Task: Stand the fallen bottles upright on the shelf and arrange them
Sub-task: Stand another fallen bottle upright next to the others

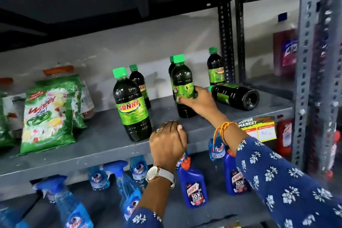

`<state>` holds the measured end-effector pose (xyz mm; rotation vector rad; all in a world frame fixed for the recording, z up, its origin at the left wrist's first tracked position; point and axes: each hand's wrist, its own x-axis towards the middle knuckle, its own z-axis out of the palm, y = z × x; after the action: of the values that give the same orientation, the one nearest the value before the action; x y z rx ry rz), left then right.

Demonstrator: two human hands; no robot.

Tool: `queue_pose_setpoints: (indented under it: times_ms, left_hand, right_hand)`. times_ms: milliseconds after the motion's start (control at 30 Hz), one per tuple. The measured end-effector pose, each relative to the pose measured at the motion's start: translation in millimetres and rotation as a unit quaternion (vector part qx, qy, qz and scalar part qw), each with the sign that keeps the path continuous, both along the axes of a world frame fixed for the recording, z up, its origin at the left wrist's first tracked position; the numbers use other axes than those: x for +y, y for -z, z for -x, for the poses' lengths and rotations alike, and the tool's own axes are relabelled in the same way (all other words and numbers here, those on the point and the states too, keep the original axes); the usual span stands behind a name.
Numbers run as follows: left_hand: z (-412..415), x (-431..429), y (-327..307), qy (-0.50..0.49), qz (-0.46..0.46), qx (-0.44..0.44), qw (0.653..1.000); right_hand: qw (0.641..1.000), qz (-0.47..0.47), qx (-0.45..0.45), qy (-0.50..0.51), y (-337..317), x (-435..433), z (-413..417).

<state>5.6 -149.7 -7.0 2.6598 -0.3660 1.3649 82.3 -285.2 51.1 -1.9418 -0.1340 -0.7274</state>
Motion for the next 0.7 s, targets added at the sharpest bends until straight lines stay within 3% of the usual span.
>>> queue_pose_setpoints:
  times_ms: [333, 533, 700]
  left_hand:
    - [0.8, -1.7, 0.7, -0.004, 0.006, -0.006, 1.0]
    - [-0.3, -1.7, 1.7, 0.005, 0.011, -0.01, 1.0]
    - [-0.5, -1.9, 2.1, 0.007, 0.012, -0.016, 1.0]
  right_hand:
    - [0.996, -0.03, 0.047, -0.074, 6.4, -5.6, -11.4]
    - [0.998, -0.006, 0.025, -0.057, 8.7, -8.2, -11.6]
    - [0.995, -0.043, 0.035, -0.078, 7.2, -6.3, -11.7]
